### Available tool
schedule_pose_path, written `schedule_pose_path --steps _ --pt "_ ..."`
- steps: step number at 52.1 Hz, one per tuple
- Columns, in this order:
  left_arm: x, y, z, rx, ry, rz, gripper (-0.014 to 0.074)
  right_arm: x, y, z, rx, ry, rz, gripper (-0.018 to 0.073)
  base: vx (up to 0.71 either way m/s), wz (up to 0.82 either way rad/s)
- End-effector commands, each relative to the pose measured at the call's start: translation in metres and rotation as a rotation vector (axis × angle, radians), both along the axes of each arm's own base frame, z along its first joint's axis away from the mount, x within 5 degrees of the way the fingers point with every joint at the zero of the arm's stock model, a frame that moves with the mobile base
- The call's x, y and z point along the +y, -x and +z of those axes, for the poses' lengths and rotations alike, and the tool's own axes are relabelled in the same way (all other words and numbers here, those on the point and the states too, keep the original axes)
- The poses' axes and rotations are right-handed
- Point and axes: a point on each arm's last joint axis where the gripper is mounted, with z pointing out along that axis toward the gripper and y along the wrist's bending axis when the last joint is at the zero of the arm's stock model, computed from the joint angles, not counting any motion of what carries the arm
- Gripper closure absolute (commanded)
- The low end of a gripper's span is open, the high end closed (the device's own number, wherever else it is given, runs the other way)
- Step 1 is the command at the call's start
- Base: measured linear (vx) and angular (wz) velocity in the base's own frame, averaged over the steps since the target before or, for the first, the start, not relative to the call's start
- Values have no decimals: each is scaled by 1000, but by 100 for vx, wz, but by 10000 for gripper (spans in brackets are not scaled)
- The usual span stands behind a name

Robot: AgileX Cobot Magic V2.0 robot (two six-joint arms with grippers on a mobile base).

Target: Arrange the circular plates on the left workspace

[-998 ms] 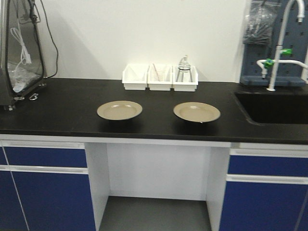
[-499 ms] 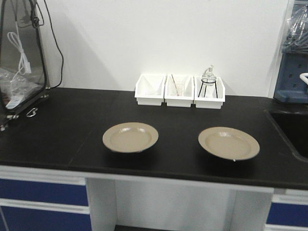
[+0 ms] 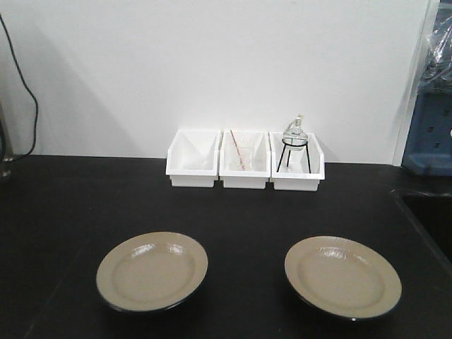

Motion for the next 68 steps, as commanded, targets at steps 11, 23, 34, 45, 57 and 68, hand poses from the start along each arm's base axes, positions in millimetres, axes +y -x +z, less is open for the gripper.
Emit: schedule_pose_path --steps 11,23,34,45,57,68 --pt "0 1 1 -74 13 -5 594 0 0 1 -72 13 -1 561 40 -18" --pt "0 1 1 -74 13 -5 594 0 0 1 -72 13 -1 561 33 -7" --pt "0 1 1 -74 13 -5 594 0 0 1 -72 13 -1 561 25 6" --pt "0 1 1 -74 13 -5 594 0 0 1 -72 13 -1 561 14 2" --pt "0 1 1 -74 13 -5 594 0 0 1 -72 13 -1 561 5 -5" --pt "0 1 1 -74 13 -5 594 0 0 1 -72 13 -1 561 0 0"
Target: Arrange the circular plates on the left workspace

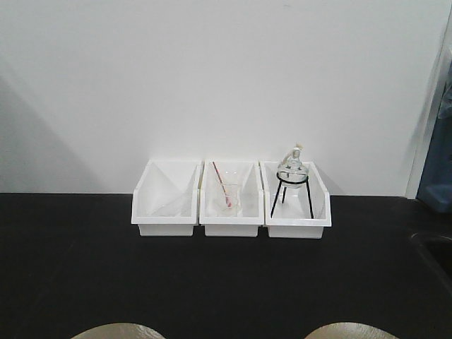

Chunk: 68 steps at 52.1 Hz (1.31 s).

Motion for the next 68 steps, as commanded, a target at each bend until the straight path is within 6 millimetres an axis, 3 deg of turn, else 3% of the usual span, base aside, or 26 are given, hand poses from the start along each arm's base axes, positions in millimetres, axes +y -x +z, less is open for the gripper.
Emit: schedule_pose_path --steps 1,25,29,37,43,47,57,66,68 --pt "0 1 1 -74 13 -6 594 0 0 1 -72 13 -1 561 0 0" --pt "0 1 6 -107 17 -6 594 0 0 5 -113 16 1 561 0 0" --pt "0 2 15 -177 50 -9 594 0 1 14 -212 10 4 561 0 0" --pt "1 7 39 -197 338 -34 594 0 6 45 -349 -165 12 561 0 0" --pt "0 9 68 -86 324 -32 594 1 8 78 -280 -210 22 561 0 0" --pt "-1 5 85 13 290 -21 594 3 3 95 -139 -222 27 561 0 0" --pt "-9 -34 127 253 209 -19 594 8 -45 129 286 -217 48 561 0 0" --pt "-32 -101 145 507 90 -150 594 27 -126 152 676 -179 294 561 0 0" --pt "-37 -114 149 547 80 -191 594 34 -150 146 770 -220 379 561 0 0"
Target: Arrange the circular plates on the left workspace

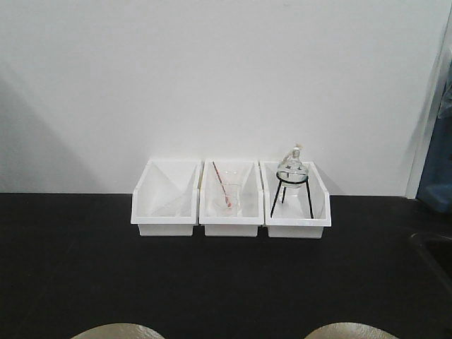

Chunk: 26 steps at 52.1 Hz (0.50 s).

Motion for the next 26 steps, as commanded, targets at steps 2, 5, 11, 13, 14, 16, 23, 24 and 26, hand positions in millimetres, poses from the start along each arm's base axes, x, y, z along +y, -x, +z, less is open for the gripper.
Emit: schedule_pose_path --steps 2,5,11,13,14,16,23,24,26 --pt "-20 -46 22 62 38 -137 594 19 -51 17 89 -139 236 561 0 0" --pt "-27 -64 24 162 44 -229 594 23 -75 16 159 -216 342 561 0 0" --pt "-22 -97 27 300 121 -307 594 19 -116 11 239 -440 462 561 0 0" --pt "-15 -104 27 317 153 -301 594 13 -128 7 232 -493 437 561 0 0" --pt "-10 -108 27 322 176 -292 594 6 -133 4 234 -506 417 561 0 0" --pt "0 -113 27 316 210 -257 594 -6 -139 -1 227 -543 375 561 0 0" --pt "43 -126 14 342 298 -127 594 -53 -147 -17 220 -588 233 561 0 0" --pt "46 -127 11 353 306 -124 594 -56 -147 -17 217 -594 222 561 0 0" --pt "50 -129 5 382 315 -137 594 -62 -148 -17 207 -605 203 561 0 0"
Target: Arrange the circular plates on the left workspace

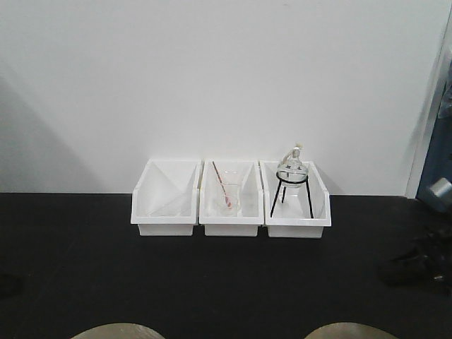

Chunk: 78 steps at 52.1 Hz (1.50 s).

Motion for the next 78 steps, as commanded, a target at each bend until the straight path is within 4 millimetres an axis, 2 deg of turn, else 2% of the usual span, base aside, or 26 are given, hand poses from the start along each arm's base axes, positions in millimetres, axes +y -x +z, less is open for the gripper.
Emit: schedule_pose_path --steps 1,7,13,22,34,42,54,59,66,78 --pt "8 -5 7 -22 77 2 594 -11 6 25 -76 -89 -8 561 0 0" --pt "23 -16 -18 97 139 6 594 -30 7 23 -88 -83 -63 561 0 0" --pt "28 -26 -43 210 203 -33 594 -42 10 21 -85 -45 -101 561 0 0" --pt "33 -39 -76 319 245 -39 594 -51 13 10 -37 111 -100 561 0 0" --pt "42 -48 -106 383 186 -31 594 -55 12 3 -5 156 -112 561 0 0" --pt "45 -47 -115 416 146 -41 594 -58 8 -10 13 176 -70 546 0 0" --pt "39 -52 -110 351 214 -63 570 -60 5 -20 37 166 -59 515 0 0" --pt "33 -54 -104 304 287 -97 517 -61 5 -21 38 176 -57 501 0 0" --pt "32 -53 -103 277 284 -141 386 -61 5 -22 41 188 -55 477 0 0" --pt "35 -55 -112 301 248 -136 80 -62 4 -22 36 195 -63 426 0 0"
